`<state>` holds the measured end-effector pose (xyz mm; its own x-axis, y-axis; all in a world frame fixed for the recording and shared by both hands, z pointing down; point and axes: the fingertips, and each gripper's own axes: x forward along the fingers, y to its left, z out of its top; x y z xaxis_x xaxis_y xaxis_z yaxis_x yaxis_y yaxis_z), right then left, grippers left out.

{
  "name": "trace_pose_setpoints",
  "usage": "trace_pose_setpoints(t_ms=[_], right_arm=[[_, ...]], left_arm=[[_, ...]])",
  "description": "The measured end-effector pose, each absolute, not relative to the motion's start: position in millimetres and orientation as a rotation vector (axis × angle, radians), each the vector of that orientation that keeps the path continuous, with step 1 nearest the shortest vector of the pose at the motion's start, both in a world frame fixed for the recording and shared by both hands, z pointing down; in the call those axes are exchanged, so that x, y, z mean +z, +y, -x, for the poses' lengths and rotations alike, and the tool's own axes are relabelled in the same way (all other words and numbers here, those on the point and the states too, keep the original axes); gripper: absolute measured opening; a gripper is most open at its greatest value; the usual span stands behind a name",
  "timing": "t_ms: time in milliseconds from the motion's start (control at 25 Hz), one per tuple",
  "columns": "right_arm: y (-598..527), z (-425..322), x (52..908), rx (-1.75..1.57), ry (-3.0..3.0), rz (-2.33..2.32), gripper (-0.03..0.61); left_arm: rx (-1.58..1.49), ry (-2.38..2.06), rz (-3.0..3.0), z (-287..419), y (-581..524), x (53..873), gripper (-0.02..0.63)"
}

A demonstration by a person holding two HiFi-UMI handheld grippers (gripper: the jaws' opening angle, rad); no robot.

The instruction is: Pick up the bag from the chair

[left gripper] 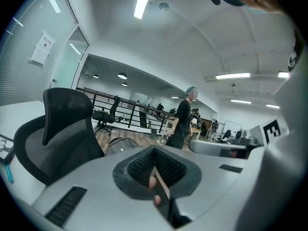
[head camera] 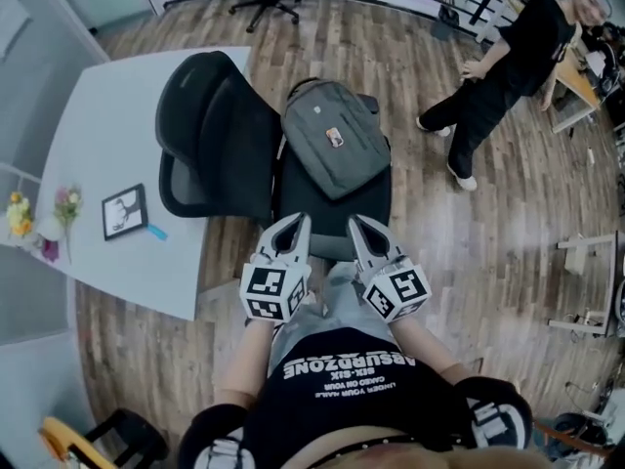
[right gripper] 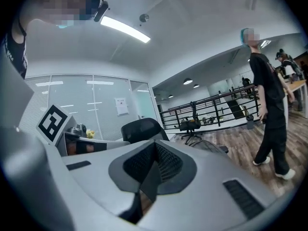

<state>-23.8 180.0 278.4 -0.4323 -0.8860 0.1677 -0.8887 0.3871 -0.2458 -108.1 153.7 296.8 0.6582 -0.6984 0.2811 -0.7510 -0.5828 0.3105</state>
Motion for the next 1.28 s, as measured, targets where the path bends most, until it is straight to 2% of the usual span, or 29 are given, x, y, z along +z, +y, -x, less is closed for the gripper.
trace_pose_setpoints(t_ms=[280,880,1280], right_arm=[[111.0,-5.0,268.8,0.411,-2.664,-1.642,0.017],[-16.2,-87.9,342.9,0.471,-2.631,-1.444,0.018],[-67.2,-112.7,383.2,0.431,-2.607,-1.350,0.025]], left_arm=[[0.245,-1.160,-2.478,75.2,98.6,298.3,0.017],[0.401,-1.356,-2.291,24.3,-8.5,363.4,0.017],[0.426,-1.521,-2.158,28.5,-46.9,401.9,0.017]])
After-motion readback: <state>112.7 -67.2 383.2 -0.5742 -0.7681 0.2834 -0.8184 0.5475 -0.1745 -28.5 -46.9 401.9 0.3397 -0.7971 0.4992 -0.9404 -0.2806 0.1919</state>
